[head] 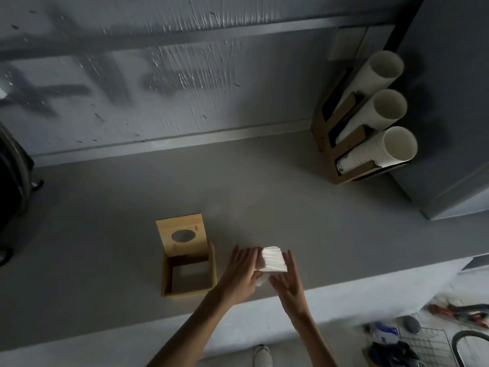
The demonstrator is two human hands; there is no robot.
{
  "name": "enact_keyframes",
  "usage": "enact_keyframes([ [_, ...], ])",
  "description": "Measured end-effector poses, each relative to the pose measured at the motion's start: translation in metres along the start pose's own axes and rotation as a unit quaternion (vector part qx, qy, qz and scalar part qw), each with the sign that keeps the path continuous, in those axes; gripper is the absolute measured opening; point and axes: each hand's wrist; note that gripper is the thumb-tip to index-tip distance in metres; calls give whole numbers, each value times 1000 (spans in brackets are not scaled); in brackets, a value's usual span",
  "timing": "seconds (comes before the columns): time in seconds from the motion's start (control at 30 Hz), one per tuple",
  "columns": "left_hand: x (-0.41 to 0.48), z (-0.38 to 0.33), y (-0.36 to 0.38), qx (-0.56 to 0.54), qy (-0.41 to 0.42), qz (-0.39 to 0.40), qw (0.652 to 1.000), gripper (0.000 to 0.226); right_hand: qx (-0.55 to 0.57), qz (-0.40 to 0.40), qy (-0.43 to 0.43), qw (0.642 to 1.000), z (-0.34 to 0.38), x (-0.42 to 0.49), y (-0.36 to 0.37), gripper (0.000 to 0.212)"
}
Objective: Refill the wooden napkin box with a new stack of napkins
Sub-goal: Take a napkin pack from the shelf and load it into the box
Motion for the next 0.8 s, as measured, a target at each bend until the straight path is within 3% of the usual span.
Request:
enact_keyframes([
  [0.1, 7, -10, -7, 118, 24, 14, 993, 58, -103, 25, -12, 994, -1, 2, -11, 97],
  [0.23, 12, -23, 3, 164, 56, 42, 984, 63, -212, 79, -52, 973, 2, 13, -16, 81],
  [0.37, 3, -21, 8, 36, -57, 60, 996, 76, -236, 69, -42, 968, 1, 16, -20, 71],
  [0.5, -10, -13, 10, -153, -169, 82, 970, 91, -237, 70, -54, 967, -6, 10, -20, 77],
  [0.6, -17, -12, 14, -216, -205, 104, 949, 93, -220, 89, -34, 971, -8, 5, -16, 77],
  [0.8, -18, -23, 17, -305, -233, 75, 920, 95, -176, 70, -11, 982, -8, 2, -10, 88],
])
Point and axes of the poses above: each hand's wrist, its own x-axis towards the middle knuckle, its own y-axis out of the palm, z = x × y, and after that the axes turned 10 degrees about -y, right-handed
